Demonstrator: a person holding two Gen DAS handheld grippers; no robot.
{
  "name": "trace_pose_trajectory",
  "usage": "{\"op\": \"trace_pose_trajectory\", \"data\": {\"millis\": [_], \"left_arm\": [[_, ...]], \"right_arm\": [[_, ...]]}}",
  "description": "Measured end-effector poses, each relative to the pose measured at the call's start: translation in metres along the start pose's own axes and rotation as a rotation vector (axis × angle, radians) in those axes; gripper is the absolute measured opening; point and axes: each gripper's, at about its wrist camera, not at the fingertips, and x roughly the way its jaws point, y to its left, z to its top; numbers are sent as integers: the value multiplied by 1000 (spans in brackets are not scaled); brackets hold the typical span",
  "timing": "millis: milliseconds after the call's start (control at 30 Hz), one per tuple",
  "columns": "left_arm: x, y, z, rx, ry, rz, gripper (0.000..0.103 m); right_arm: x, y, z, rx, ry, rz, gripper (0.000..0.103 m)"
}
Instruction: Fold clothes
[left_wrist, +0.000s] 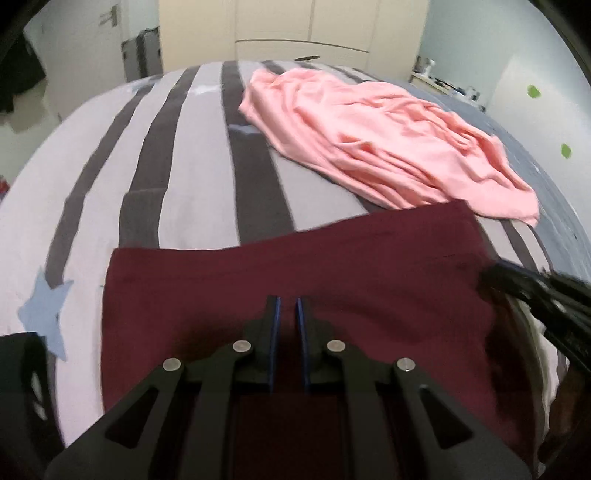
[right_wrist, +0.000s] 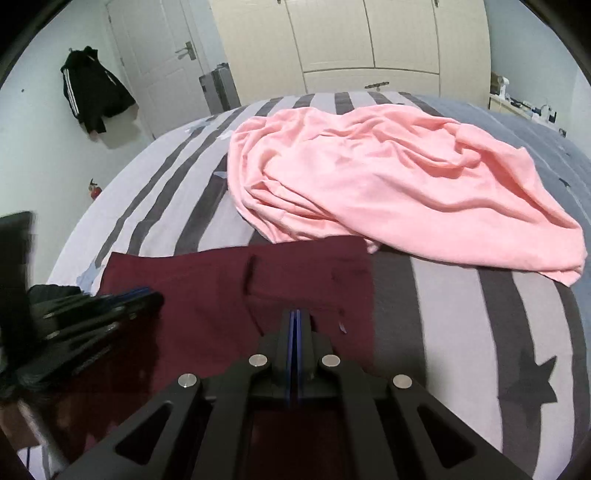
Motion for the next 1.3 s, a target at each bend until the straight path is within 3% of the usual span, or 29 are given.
{"op": "trace_pose_trajectory", "data": {"millis": [67, 167, 300, 433, 533, 633, 733, 867, 1100, 1300], "left_arm": [[3, 6, 8, -28, 1, 38, 8], [-8, 4, 15, -31, -42, 12, 8], [-25, -20, 17, 14, -73, -119, 8], [-15, -48, 5, 97, -29, -151, 8], [2, -36, -1, 30, 35, -103, 8], [-17, -20, 1, -78, 20, -115, 8], [-56, -18, -14, -59, -14, -160, 8], [-92, -11, -55, -14, 18, -179, 8], [-108, 16, -119, 46, 55, -24, 8], [-153, 47, -144, -39, 21, 64, 8]], "right_arm": [[-5, -5, -5, -7, 1, -10, 1], [-10, -14, -12, 7, 1, -16, 2], [-23, -22, -24, 27, 1, -1, 2], [-39, -20, -40, 32, 11, 33, 3], [-43, -13, -51, 14, 30, 45, 3], [-46, -8, -62, 8, 46, 60, 3], [-51, -3, -73, 22, 56, 82, 6], [-68, 10, -89, 8, 56, 119, 6], [-69, 9, -121, -19, 109, 94, 4], [-91, -5, -133, -14, 103, 54, 3]]}}
